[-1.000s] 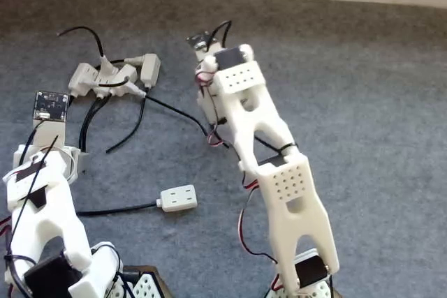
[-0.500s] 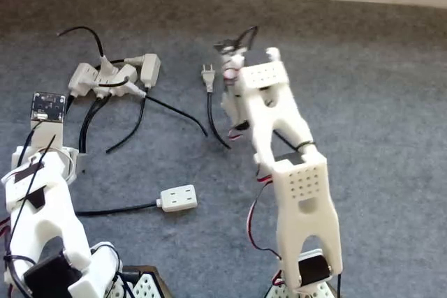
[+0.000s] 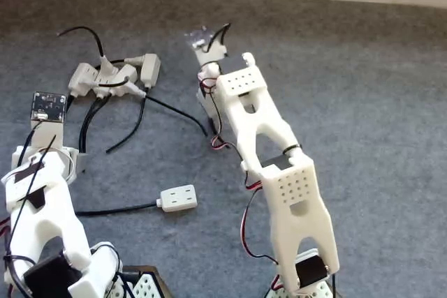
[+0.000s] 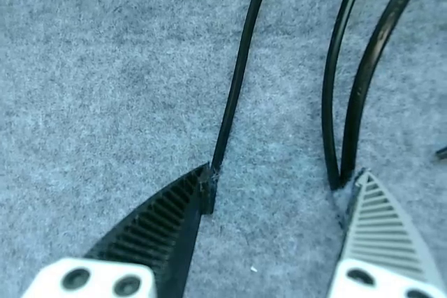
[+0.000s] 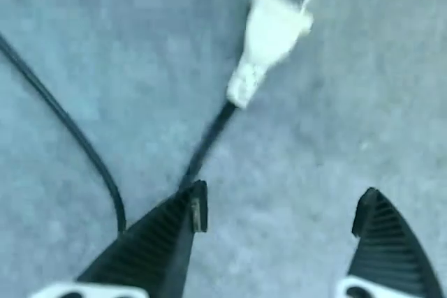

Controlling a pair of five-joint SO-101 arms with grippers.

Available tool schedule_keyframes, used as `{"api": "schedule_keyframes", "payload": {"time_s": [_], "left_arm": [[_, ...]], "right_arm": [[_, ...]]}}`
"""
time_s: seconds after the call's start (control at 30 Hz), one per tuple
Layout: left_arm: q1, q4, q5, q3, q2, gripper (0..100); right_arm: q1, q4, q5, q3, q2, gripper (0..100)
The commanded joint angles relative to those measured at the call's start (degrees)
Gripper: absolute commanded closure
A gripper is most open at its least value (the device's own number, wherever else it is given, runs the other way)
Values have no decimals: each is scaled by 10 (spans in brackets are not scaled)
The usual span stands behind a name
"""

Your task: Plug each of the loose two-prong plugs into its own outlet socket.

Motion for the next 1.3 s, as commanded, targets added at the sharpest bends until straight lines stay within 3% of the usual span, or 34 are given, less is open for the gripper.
{"api": "schedule_keyframes", "payload": {"time_s": [0.0,0.33,0.43,0.57,0.73,0.97,1.13,1.27], "left_arm": [[7,-8,3,-1,-2,684],[7,-7,3,3,-4,684],[7,-9,3,18,-7,684],[7,-9,3,20,-7,684],[7,-9,3,19,-7,684],[10,-9,3,19,-7,684],[7,-9,3,19,-7,684],[7,-9,3,19,-7,684]], "right_arm": [[-30,-30,-5,-7,-30,674],[-23,-80,-51,-8,91,686],[-22,-70,-52,-9,102,779],[-22,-9,-50,-9,73,998],[3,100,-45,-9,19,991],[31,282,117,-5,-76,992],[90,278,147,101,-202,992],[114,270,185,268,-307,992]]}}
